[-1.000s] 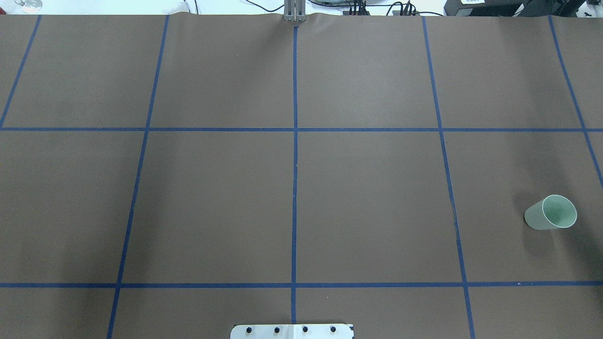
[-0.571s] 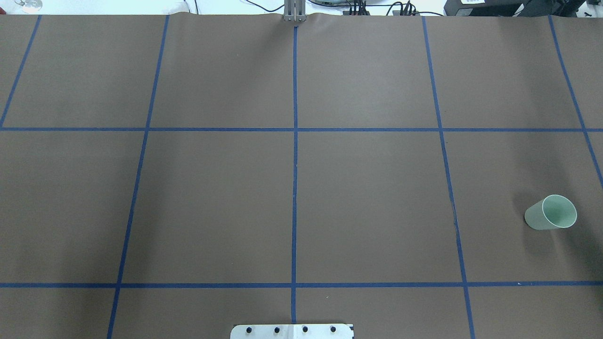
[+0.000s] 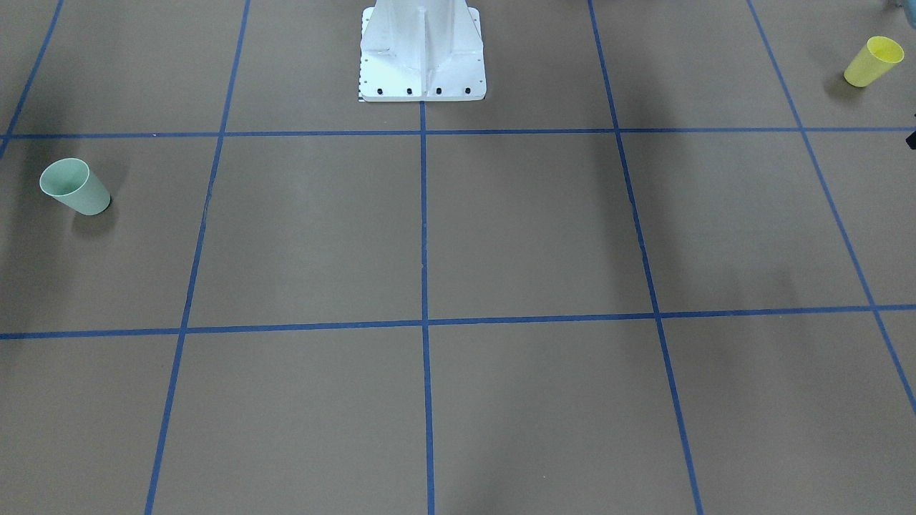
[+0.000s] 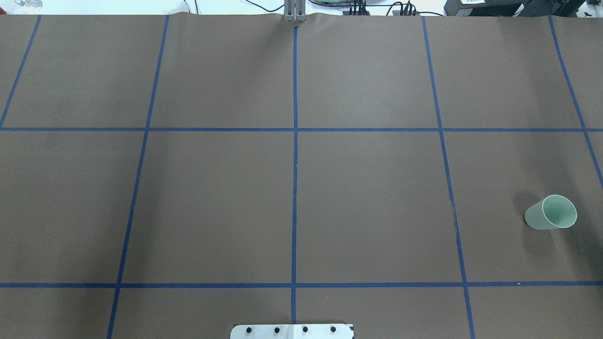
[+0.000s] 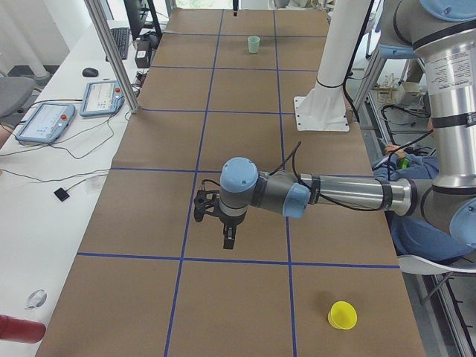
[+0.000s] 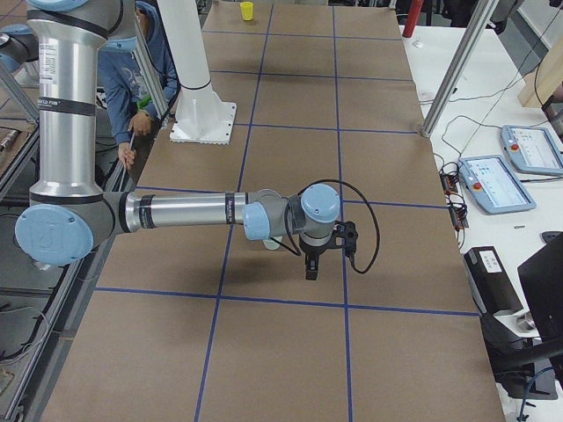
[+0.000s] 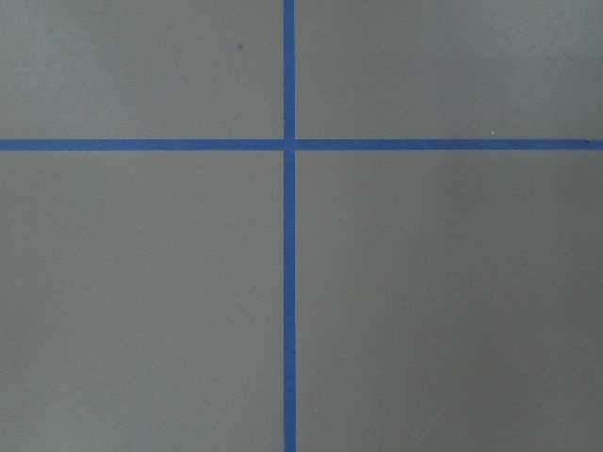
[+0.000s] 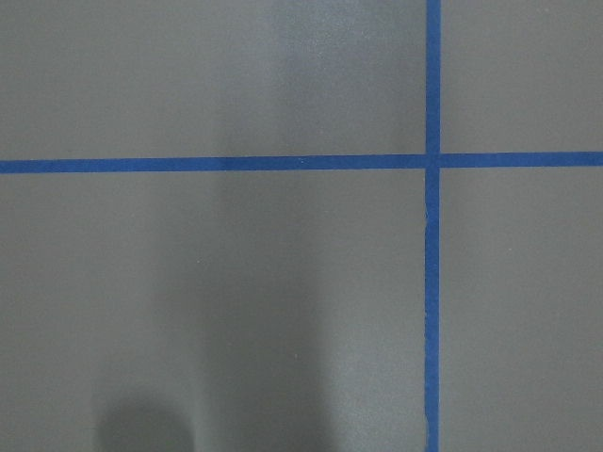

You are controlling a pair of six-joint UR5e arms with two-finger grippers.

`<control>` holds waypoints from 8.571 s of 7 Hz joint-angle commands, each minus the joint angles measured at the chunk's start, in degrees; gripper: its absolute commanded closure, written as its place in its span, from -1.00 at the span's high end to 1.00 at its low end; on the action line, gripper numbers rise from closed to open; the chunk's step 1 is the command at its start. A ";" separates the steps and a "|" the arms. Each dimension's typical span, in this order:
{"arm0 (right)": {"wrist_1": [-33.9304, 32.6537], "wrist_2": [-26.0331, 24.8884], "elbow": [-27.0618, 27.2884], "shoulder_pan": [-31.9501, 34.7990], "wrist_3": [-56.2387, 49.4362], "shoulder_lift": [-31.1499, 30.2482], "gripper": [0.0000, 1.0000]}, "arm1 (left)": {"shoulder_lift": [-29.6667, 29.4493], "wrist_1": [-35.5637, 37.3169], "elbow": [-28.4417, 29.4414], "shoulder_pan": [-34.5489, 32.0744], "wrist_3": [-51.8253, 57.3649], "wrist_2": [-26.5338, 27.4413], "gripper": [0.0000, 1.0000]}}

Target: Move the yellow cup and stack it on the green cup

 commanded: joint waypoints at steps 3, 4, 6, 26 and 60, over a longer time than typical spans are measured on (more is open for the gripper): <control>0.74 0.20 0.33 -0.26 0.40 -0.01 1.00 | 1.40 -2.39 0.23 0.03 -2.01 -3.82 1.00; 1.43 0.19 0.33 -0.35 0.31 -0.01 1.00 | 2.36 -4.50 0.23 0.03 -2.53 -3.91 1.00; 6.42 0.02 0.15 -0.96 0.48 -1.67 1.00 | 3.24 -4.43 0.41 0.56 -4.38 -3.91 1.00; 9.17 -0.16 -0.02 -4.22 5.05 -1.68 1.00 | 17.22 -30.09 17.11 -5.07 -43.44 7.41 0.98; 16.21 -0.51 0.07 -5.54 5.32 -7.48 1.00 | 16.87 10.70 17.37 85.98 -171.10 23.43 0.90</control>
